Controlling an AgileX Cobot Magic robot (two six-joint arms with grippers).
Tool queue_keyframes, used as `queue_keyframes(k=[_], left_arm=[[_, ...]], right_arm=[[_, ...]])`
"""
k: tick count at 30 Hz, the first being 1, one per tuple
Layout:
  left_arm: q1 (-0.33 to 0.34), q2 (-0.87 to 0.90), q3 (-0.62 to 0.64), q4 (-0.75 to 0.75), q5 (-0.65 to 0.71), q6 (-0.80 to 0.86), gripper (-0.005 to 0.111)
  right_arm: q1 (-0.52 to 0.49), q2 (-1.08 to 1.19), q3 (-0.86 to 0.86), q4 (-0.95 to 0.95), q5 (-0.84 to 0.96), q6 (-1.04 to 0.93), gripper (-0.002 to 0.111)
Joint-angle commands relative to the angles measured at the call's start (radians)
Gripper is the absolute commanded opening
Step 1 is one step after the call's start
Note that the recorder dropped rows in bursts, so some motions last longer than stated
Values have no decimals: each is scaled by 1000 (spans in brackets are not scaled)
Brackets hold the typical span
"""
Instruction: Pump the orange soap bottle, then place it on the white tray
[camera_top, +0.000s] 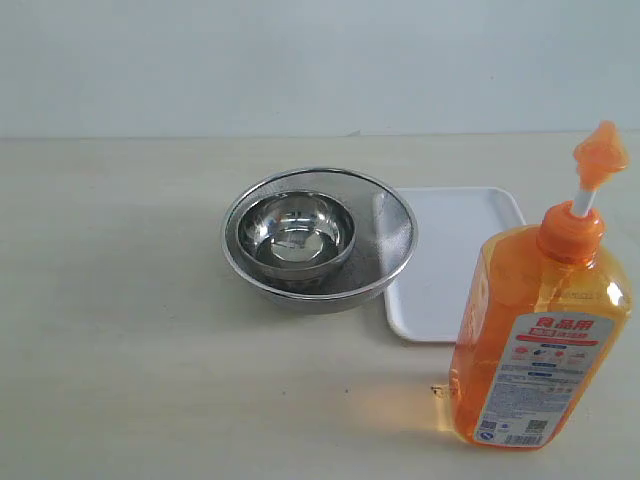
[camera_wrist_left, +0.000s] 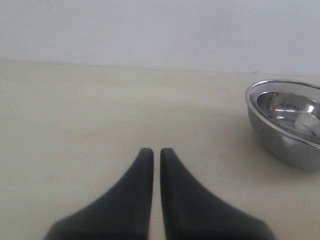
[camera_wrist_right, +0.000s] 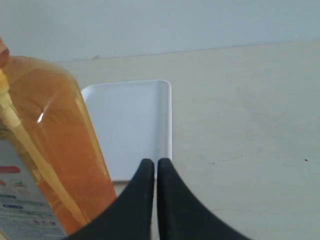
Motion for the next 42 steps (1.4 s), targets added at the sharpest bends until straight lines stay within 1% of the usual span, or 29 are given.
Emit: queue_keyframes(k=[1, 6, 9, 14, 16, 17, 19, 20, 21, 23, 25, 26, 28, 29, 30, 31, 34, 36, 39, 42], left_arm=[[3, -4, 3, 6, -22, -2, 5], [3, -4, 3, 13, -28, -2, 5], [3, -4, 3, -2, -126, -2, 5], [3, -4, 3, -6, -395, -2, 5], [3, -4, -1, -3, -478, -2, 5], [3, -4, -9, -3, -494, -2, 5], [3, -4, -21, -3, -583, -2, 5], [3, -4, -21, -3, -675, -2, 5], [3, -4, -21, -3, -726, -2, 5], [3, -4, -21, -3, -884, -6, 5], [3, -4, -21, -3, -965, -33, 5], [3, -4, -21, -3, -975, -33, 5], [3, -4, -21, 4, -935, -33, 5], [3, -4, -21, 4, -870, -47, 5], [3, -4, -24, 4, -804, -89, 5], [3, -4, -47, 16, -709, -154, 5], [3, 42, -144, 140, -479, -170, 5], [3, 112, -243, 182, -360, -182, 5], [3, 235, -362, 175, -194, -191, 5], [3, 358, -446, 99, -38, -190, 5]], right_arm=[[-2, -5, 0, -1, -6, -4, 0], [-2, -5, 0, -1, -6, -4, 0], [-2, -5, 0, -1, -17, -4, 0], [-2, -5, 0, -1, -8, -4, 0], [-2, -5, 0, -1, -8, -4, 0], [-2, -5, 0, -1, -8, -4, 0], [-2, -5, 0, -1, -8, -4, 0], [-2, -5, 0, -1, -8, -4, 0], [-2, -5, 0, -1, -8, -4, 0], [-2, -5, 0, -1, -8, -4, 0], [-2, -5, 0, -1, -8, -4, 0], [-2, -5, 0, -1, -8, -4, 0], [-2, -5, 0, -1, -8, -4, 0], [-2, -5, 0, -1, -8, -4, 0], [-2, -5, 0, -1, -8, -4, 0], [-2, -5, 0, -1, -8, -4, 0], [-2, -5, 0, -1, -8, -4, 0], [-2, -5, 0, -1, -8, -4, 0], [-2, -5, 0, -1, -8, -4, 0], [-2, -5, 0, -1, -8, -4, 0]])
